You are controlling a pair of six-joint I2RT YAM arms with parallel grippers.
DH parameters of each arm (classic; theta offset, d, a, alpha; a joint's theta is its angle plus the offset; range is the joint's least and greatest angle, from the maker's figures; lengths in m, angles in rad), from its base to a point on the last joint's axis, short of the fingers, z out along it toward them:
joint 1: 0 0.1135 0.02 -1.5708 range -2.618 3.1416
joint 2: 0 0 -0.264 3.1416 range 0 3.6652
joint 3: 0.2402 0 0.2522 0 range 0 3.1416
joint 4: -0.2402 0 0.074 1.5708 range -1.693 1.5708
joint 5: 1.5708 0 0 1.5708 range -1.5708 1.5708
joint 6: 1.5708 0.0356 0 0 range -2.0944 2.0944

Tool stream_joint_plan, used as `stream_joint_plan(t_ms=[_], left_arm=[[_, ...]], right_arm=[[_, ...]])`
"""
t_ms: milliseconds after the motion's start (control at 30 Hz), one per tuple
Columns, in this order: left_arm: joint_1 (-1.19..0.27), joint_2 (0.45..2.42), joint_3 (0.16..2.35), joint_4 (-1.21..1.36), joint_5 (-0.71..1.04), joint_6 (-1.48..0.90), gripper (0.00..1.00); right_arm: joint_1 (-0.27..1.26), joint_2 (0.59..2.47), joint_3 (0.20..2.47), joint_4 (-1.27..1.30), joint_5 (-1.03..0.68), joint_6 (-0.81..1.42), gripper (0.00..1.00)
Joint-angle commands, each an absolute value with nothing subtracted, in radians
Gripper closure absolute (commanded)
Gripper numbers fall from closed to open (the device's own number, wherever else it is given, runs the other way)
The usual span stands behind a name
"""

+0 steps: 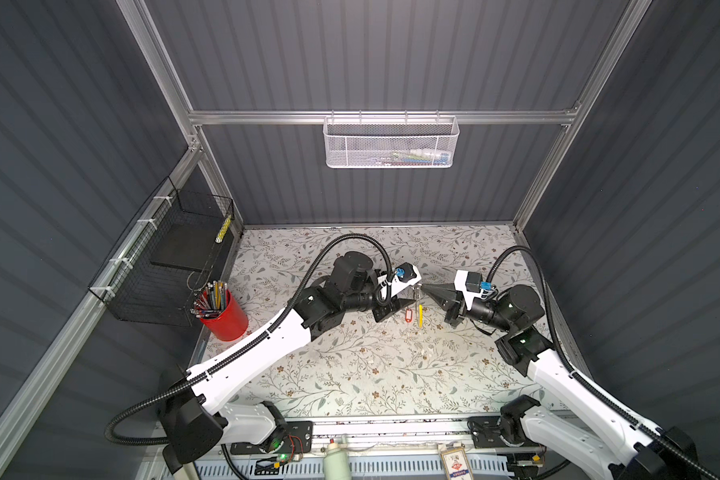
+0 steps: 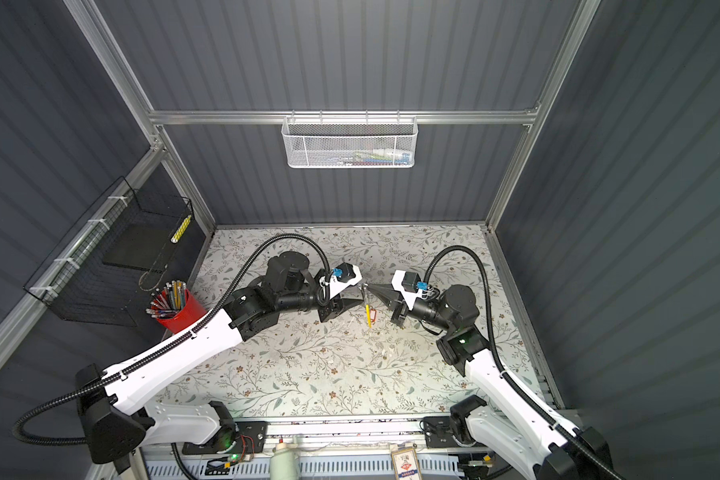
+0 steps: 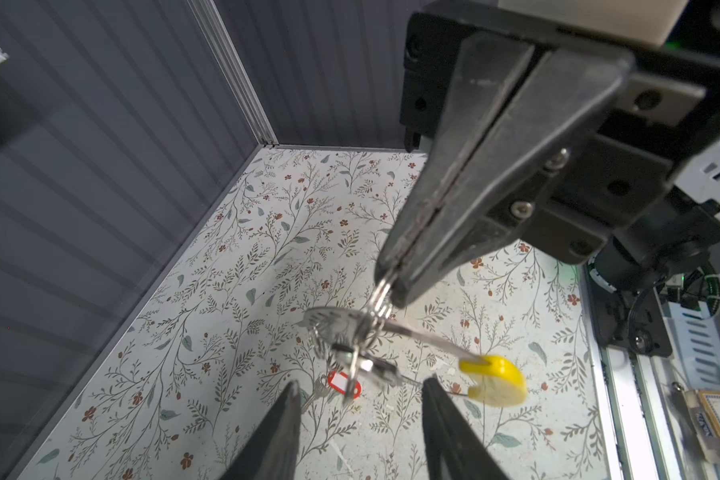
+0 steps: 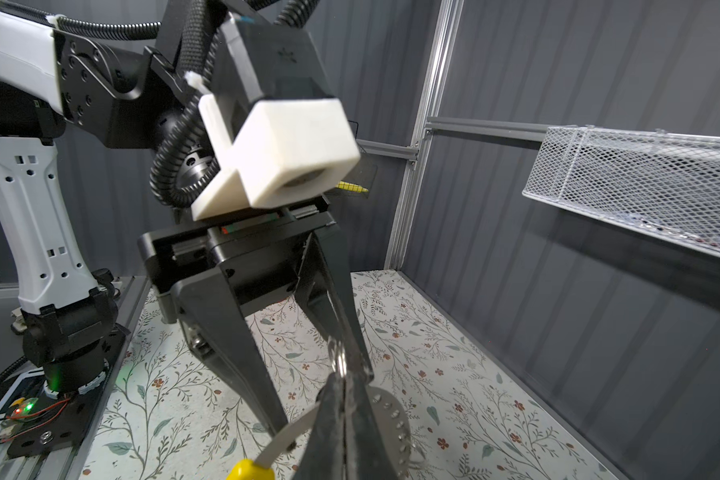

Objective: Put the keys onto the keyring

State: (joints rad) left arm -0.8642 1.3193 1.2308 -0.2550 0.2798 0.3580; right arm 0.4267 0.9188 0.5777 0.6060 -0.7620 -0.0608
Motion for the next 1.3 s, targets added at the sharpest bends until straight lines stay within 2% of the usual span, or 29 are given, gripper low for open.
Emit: stream_joint_plan(t_ms=[0,267,433,567,767,867,967,1000,1267], left_arm=[[-0.858,1.316,1.214,-0.17,0.288,0.303,0.54],[-0.859,1.351,1.223,-0.153,0.361,0.29,0.65],[-0.858,1.376,1.236,-0.139,0.36,0.278,0.69],[-0.859,1.388,1.245,-0.112,0.338,0.262,0.78],[-0.859,1.387,1.246,-0.078,0.337,0.252,0.85],[-0.86,1.382,1.246,-0.074,0.337,0.246,0.81],[-0.861,1.379,1.241,-0.063,0.337,0.233,0.64],[-0.86,1.38,1.241,-0.062,0.337,0.229,0.62],[-0.861,1.399,1.249,-0.048,0.364,0.211,0.65]], right_arm=[[0.432,0.917,0.565,0.691,-0.742,-0.023,1.0],[0.434,0.926,0.55,0.761,-0.681,0.018,1.0],[0.437,0.926,0.548,0.787,-0.653,0.043,1.0],[0.446,0.925,0.546,0.793,-0.638,0.049,1.0],[0.46,0.919,0.535,0.806,-0.584,0.062,1.0],[0.466,0.919,0.531,0.806,-0.552,0.067,1.0],[0.472,0.922,0.531,0.805,-0.522,0.066,1.0],[0.474,0.922,0.531,0.804,-0.511,0.07,1.0],[0.488,0.925,0.529,0.801,-0.474,0.066,1.0]])
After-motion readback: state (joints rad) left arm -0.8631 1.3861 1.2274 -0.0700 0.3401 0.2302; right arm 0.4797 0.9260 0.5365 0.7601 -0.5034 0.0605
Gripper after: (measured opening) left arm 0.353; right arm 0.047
